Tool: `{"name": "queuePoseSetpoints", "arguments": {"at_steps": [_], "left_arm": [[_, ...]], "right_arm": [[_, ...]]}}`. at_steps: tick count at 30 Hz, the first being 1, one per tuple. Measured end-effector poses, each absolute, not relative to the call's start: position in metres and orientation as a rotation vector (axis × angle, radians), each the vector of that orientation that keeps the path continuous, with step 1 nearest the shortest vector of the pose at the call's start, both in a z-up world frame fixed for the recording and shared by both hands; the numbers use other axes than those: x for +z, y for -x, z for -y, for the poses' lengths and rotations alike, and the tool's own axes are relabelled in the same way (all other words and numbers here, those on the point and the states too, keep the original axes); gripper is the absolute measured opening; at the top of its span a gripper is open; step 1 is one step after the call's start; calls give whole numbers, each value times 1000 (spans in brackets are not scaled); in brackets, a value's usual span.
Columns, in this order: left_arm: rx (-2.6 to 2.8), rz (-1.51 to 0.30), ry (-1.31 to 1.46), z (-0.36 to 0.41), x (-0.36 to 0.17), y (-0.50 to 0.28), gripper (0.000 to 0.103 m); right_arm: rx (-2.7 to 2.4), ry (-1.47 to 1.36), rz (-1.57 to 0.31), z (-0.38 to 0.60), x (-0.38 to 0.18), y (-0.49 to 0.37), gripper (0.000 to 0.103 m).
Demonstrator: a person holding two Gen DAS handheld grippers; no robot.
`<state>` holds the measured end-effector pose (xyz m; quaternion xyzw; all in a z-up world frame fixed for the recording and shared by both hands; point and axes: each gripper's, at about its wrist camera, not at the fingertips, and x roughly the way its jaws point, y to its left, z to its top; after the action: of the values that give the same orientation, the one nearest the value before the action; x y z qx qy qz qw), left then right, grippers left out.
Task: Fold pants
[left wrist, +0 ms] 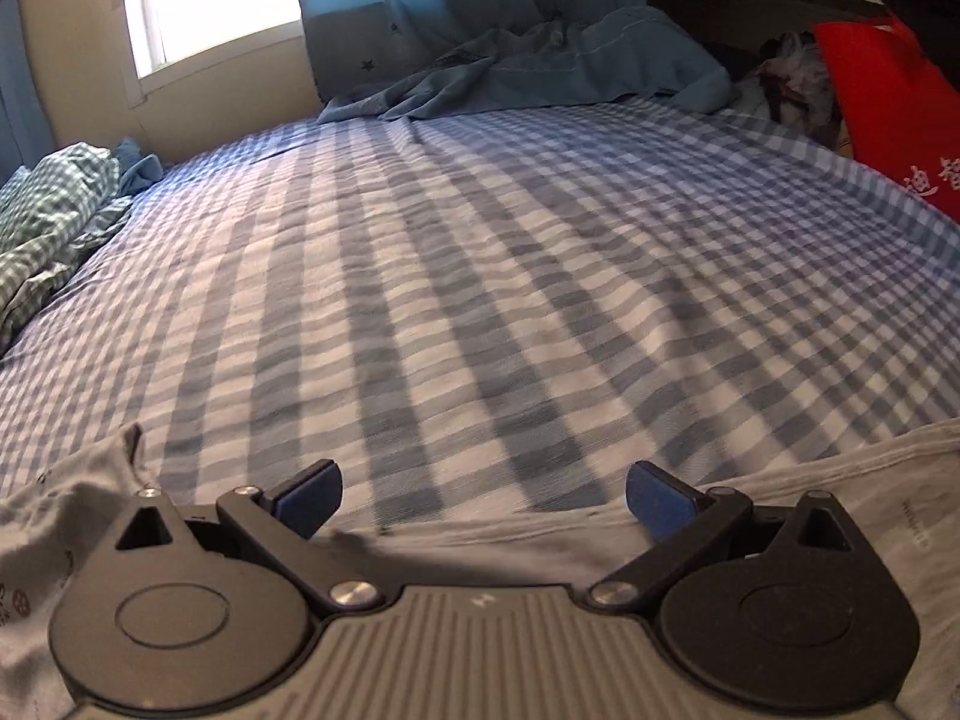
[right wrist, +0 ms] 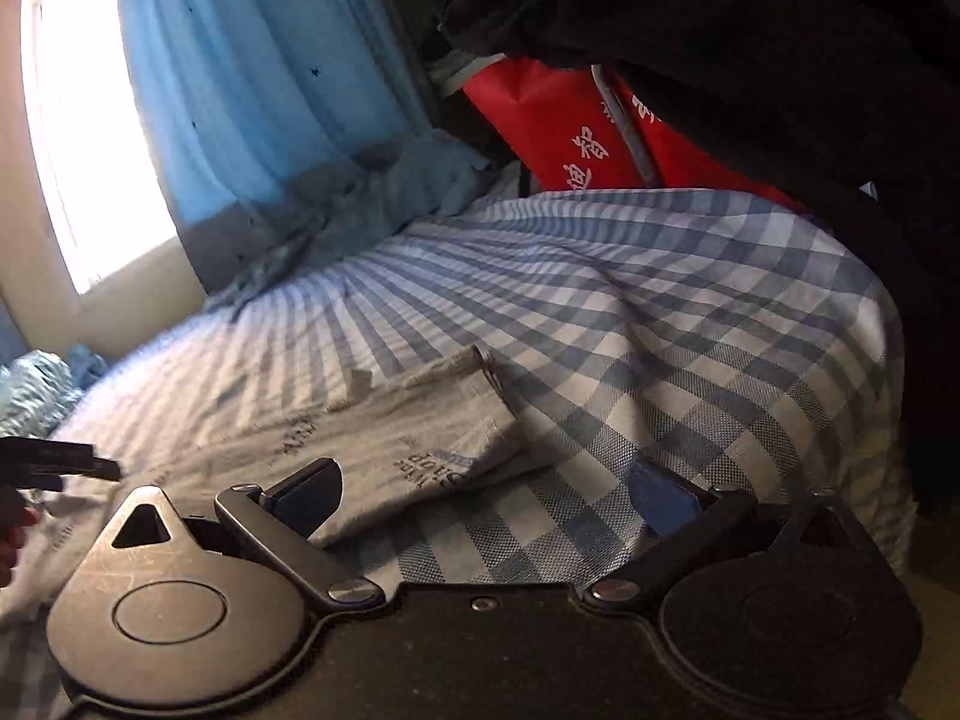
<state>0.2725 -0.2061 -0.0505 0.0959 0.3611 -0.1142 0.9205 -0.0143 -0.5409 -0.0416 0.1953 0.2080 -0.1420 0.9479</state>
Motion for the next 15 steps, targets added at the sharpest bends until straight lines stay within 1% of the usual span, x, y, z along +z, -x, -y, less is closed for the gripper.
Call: {"name": "queuePoseSetpoints", "arguments": {"at_steps": [2,3,5,6,10,12,14,15], "left_arm": [[-297,-705,-203,233,-44,-262,103],[-350,-691,-207,251,-42,-261,103],[-467,-692,-221,284,-39,-254,103],[-526,-699,-236,301,-39,-251,103],[-739,-691,-330,371,-41,-234,103],[-803,-680,-386,401,-45,-226,103],[-852,-674,-451,429,-54,-218,103],[-860,-678,-487,440,-58,-216,103]], "right_arm": [[-253,-392,-430,540,-42,14,100],[-225,-390,-433,538,-41,13,95],[-166,-399,-442,532,-38,6,89],[-152,-409,-450,532,-39,5,84],[-151,-446,-471,530,-36,2,80],[-166,-463,-480,533,-35,-1,75],[-178,-489,-482,537,-35,-4,73],[-188,-494,-482,538,-35,-6,69]]}}
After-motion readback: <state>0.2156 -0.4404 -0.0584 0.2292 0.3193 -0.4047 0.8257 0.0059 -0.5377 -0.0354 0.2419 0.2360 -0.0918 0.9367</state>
